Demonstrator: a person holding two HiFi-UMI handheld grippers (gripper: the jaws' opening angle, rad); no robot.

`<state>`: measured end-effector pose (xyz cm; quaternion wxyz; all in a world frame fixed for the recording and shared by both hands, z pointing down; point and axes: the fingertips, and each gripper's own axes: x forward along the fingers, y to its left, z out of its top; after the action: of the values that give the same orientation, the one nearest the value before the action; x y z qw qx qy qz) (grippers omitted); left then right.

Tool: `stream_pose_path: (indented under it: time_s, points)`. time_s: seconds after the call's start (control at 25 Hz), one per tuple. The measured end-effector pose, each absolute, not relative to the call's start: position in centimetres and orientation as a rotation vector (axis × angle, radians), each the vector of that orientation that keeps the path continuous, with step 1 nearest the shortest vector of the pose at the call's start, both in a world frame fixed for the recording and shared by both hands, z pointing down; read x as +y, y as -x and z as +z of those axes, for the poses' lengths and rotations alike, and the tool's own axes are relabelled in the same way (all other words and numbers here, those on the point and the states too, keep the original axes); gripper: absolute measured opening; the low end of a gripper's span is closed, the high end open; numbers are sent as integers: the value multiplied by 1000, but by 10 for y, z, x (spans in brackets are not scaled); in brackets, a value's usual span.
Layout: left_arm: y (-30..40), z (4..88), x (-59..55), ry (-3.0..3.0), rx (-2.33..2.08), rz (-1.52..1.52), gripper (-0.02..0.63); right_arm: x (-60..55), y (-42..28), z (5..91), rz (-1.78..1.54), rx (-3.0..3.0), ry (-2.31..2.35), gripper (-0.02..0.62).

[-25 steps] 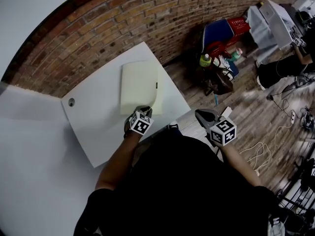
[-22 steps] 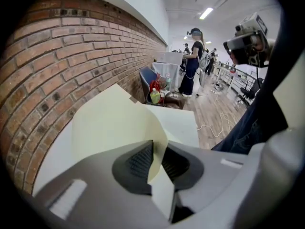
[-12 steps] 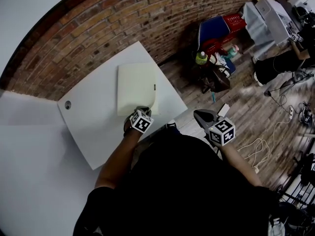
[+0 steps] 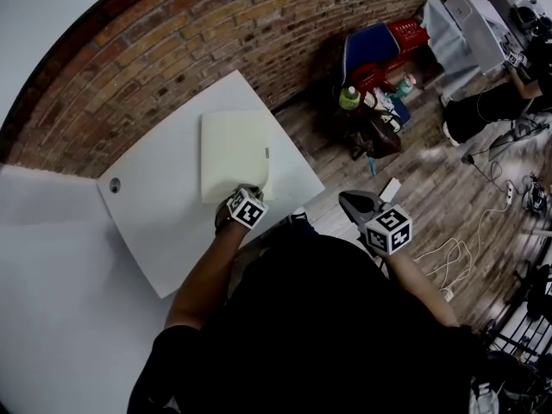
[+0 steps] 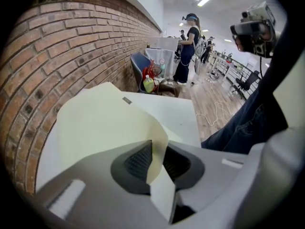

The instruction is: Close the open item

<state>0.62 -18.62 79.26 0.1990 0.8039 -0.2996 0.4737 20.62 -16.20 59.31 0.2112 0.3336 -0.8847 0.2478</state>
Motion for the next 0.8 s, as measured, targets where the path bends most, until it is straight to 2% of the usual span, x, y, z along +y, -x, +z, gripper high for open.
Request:
stream_pose_path:
  time_s: [0.8]
  points:
    - [-12,806,-187,-2165,-697,1432,64,-166,-221,598,709,-2453,-933,3]
